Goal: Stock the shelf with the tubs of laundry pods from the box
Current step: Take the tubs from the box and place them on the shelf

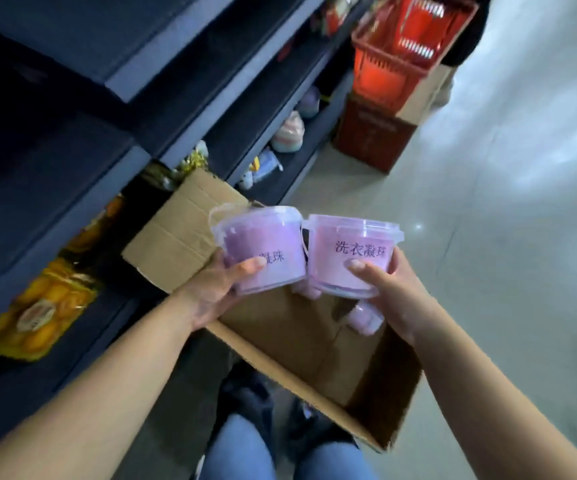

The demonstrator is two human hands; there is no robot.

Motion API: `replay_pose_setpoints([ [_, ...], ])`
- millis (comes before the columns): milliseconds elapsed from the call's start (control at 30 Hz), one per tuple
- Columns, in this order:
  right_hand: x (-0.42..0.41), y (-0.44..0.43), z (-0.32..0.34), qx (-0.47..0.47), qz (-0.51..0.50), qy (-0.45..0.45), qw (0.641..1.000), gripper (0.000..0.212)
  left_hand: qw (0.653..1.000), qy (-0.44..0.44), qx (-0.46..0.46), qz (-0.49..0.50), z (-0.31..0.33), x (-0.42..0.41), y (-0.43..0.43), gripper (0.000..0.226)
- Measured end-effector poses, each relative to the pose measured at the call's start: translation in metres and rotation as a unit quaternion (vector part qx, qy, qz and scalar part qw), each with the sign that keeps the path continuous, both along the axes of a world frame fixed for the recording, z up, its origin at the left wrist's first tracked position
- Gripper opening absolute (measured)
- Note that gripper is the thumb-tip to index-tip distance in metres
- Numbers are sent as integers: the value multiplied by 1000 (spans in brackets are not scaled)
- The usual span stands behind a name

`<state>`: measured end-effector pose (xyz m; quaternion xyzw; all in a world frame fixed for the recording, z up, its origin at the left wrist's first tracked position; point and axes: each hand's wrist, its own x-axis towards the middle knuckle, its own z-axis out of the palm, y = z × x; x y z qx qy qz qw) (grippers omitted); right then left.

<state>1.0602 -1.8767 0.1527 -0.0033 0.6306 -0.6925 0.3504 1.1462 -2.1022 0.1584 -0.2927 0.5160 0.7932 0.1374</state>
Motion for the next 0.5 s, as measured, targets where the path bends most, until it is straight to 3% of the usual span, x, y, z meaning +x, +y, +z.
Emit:
replay_pose_setpoints([
  [167,8,-17,56,-21,91,58,994,107,992,70,-44,93,66,50,1,96],
  [400,48,-77,115,-81,229,130,961,99,954,116,-130,242,129,148,-20,102],
  [500,78,-113,138,-90,273,150,946,105,929,150,-155,301,155,200,-30,102],
])
